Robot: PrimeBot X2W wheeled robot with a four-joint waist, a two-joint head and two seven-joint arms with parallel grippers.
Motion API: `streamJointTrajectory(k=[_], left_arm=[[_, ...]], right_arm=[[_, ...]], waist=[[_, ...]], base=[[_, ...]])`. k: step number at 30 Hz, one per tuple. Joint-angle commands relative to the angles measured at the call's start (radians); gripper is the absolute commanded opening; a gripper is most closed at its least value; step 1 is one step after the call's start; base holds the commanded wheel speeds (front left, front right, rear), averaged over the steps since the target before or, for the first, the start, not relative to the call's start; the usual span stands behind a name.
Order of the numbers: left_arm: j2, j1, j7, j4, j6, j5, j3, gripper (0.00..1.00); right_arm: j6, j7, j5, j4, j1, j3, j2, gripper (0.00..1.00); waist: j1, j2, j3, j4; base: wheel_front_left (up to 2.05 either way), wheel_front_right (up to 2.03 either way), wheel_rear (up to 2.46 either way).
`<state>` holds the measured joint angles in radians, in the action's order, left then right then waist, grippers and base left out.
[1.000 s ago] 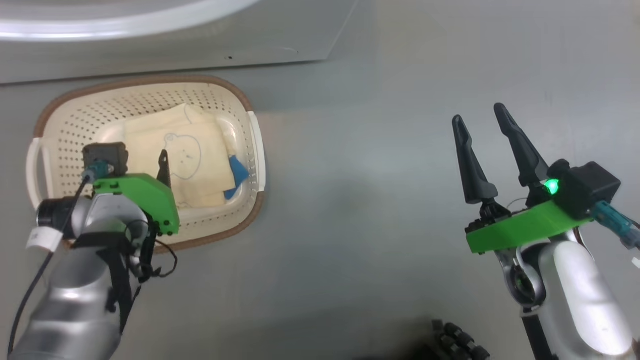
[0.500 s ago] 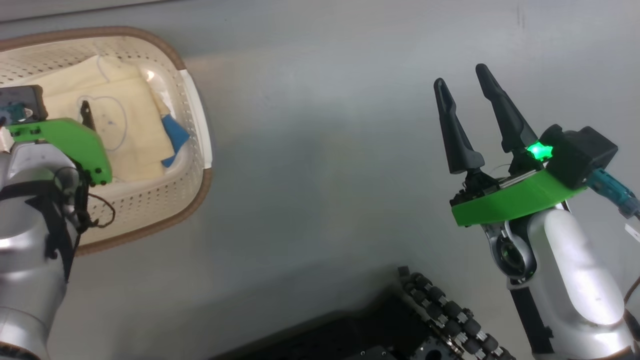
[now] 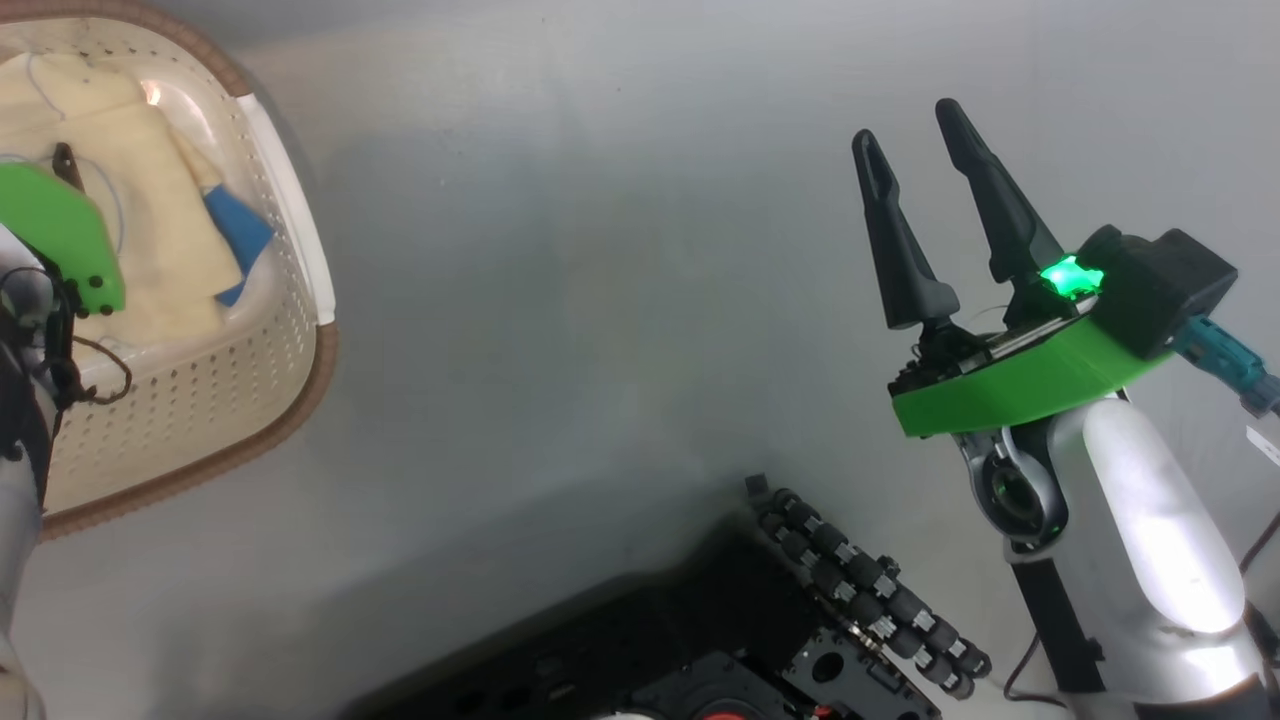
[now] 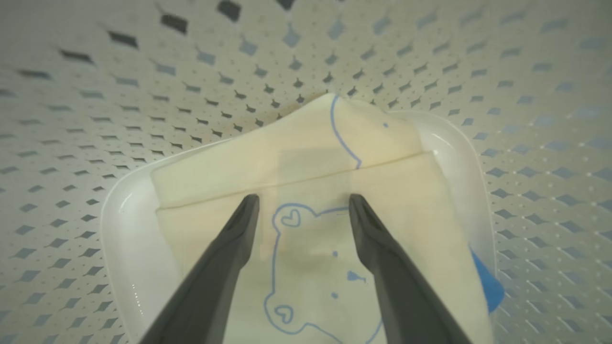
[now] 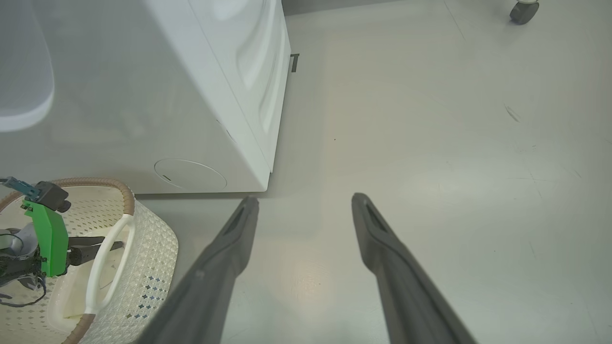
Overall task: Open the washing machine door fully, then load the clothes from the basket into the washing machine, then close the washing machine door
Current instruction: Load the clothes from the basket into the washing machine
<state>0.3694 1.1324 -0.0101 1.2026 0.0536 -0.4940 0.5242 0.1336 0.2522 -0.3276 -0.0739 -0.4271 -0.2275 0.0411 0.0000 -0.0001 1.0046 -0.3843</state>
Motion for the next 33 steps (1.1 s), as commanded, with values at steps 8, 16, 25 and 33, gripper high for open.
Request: streamJointTrajectory(k=[8,16,25,33], left_arm=[[0.042,0.026,-0.045,0.026,0.015,-0.015,-0.012,1.0],[0.045,0.033,-0.054,0.039,0.018,-0.027,-0.011,0.0],[0.026,0.04,-0.013,0.038,0.018,-0.037,-0.007,0.0],[-0.004,0.025,0.088,0.005,-0.004,-0.045,-0.009,0.0]], right_arm=[[-0.003,0.009,-0.017,0.025,0.018,-0.022,0.009,1.0],[-0.003,0.009,-0.017,0.021,0.016,-0.02,0.009,1.0],[-0.003,0.009,-0.001,0.02,0.013,-0.006,0.009,1.0],[-0.003,0.009,0.018,0.024,0.023,0.021,0.009,1.0]], waist=[[0.0,0.0001,0.016,-0.006],[0.0,0.0001,0.021,-0.007],[0.0,0.0001,0.01,0.023],[0.0,0.0001,-0.024,0.058]], base=[[0.0,0.0,0.0],[0.0,0.0,0.0],[0.0,0.0,0.0],[0.0,0.0,0.0]])
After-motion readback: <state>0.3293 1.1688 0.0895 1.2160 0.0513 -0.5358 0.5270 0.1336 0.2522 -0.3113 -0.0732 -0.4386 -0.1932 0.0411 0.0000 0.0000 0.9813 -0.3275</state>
